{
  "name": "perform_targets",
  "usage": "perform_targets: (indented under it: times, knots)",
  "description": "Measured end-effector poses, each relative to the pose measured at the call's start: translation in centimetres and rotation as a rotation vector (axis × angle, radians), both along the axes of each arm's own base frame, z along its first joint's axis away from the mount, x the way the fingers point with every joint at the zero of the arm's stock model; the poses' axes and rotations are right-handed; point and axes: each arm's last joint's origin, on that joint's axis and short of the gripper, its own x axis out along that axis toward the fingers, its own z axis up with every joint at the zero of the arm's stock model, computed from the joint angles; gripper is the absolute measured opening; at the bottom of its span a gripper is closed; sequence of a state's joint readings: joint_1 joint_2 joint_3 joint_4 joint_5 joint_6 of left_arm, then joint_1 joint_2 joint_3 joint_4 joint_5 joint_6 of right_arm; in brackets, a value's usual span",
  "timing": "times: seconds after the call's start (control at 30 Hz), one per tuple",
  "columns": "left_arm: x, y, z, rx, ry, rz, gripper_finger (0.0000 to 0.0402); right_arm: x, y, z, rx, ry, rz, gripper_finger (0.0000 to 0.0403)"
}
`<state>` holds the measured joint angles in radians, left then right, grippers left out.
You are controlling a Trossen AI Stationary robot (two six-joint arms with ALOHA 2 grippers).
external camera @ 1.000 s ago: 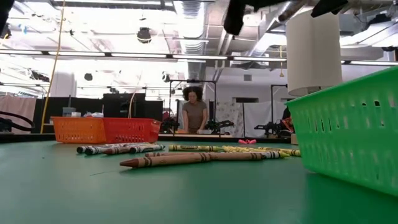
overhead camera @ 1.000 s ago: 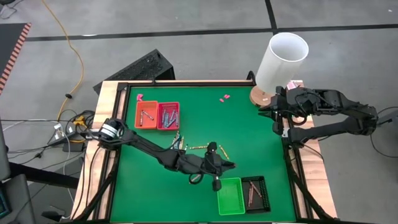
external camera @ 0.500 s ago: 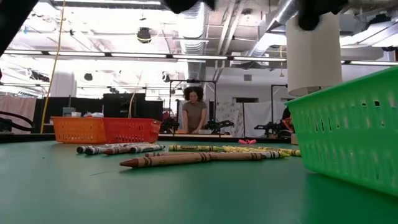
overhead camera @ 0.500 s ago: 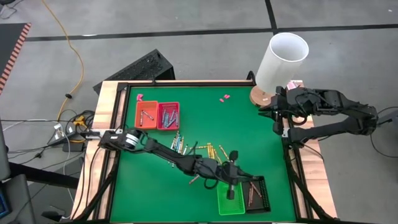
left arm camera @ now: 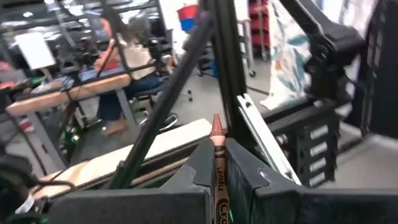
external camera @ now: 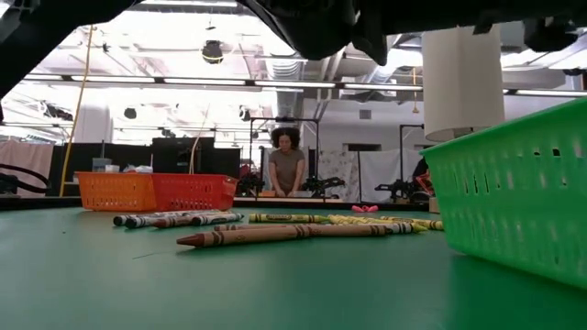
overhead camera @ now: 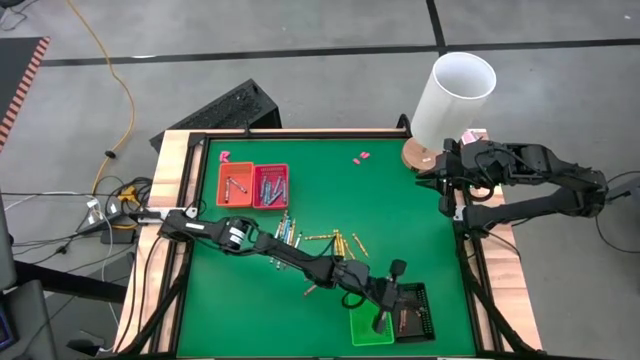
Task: Sort crayons
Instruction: Put the brown crayon into the black bin
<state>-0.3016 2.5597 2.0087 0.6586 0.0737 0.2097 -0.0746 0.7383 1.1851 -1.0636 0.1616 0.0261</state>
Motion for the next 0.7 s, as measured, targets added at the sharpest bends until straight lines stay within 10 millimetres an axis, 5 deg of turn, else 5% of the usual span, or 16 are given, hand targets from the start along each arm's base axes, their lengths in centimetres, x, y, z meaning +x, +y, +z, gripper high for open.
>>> perform_targets:
  times: [0.53, 0.7]
  knots:
    - [0.2, 0.6, -1.7, 0.362, 0.051, -0.086, 0.0002, 0.0, 0.0, 0.0, 0.0, -0.001, 0.0, 0.0068]
    - [0.1, 0.5, -1.6, 0.36, 0.036, -0.129, 0.0002, 0.0, 0.0, 0.0, 0.0, -0.002, 0.0, 0.0068]
